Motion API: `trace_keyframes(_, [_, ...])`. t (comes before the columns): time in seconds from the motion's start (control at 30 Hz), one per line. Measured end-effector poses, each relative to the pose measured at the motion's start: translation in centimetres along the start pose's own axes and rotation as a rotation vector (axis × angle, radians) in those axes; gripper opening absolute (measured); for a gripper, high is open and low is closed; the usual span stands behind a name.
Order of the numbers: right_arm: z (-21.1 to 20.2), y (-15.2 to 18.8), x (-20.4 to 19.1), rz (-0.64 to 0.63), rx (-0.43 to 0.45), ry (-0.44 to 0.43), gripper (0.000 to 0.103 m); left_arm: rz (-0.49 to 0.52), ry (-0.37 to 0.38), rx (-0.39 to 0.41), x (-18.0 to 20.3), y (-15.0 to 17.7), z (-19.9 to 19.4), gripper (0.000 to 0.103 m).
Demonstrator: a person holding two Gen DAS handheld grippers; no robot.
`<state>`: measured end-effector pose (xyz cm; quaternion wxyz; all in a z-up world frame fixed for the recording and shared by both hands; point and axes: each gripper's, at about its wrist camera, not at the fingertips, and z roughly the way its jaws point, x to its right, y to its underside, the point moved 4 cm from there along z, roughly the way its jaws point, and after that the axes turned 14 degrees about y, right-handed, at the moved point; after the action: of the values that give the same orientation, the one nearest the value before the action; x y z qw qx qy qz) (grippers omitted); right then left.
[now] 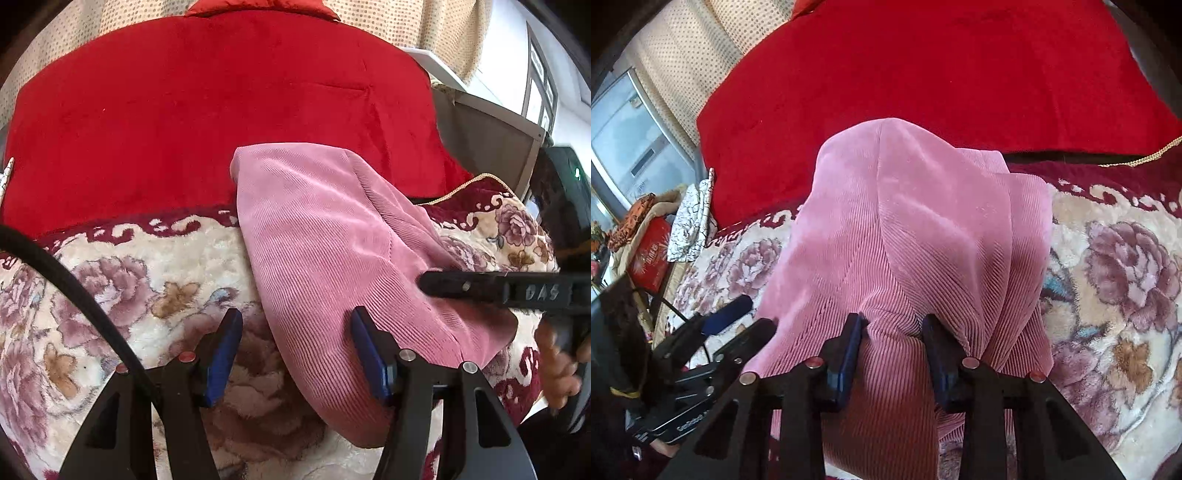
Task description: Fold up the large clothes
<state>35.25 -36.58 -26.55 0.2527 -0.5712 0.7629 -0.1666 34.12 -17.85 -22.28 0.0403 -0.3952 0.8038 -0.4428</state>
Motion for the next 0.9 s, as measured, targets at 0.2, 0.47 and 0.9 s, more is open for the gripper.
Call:
trace_keyframes(0.2, [-2.8, -5.8, 0.1, 0.002, 0.084, -0.019, 0.037, 0.015, -0.004, 0.002, 0.3, -0.4, 0.3, 0.062])
trace_keyframes(0.47, [11.7, -11.7, 1.9, 0.126, -0.244, 0.049, 0.040, 0.024, 0.005, -0.001, 0.2, -0.5, 0.6, 0.062])
trace_keyframes(0.9, [-0.4, -7.4, 4.4, 0.219, 0.083, 0.009, 0.044, -0.020, 0.015, 0.015, -0.3, -0.5, -0.3, 0.062])
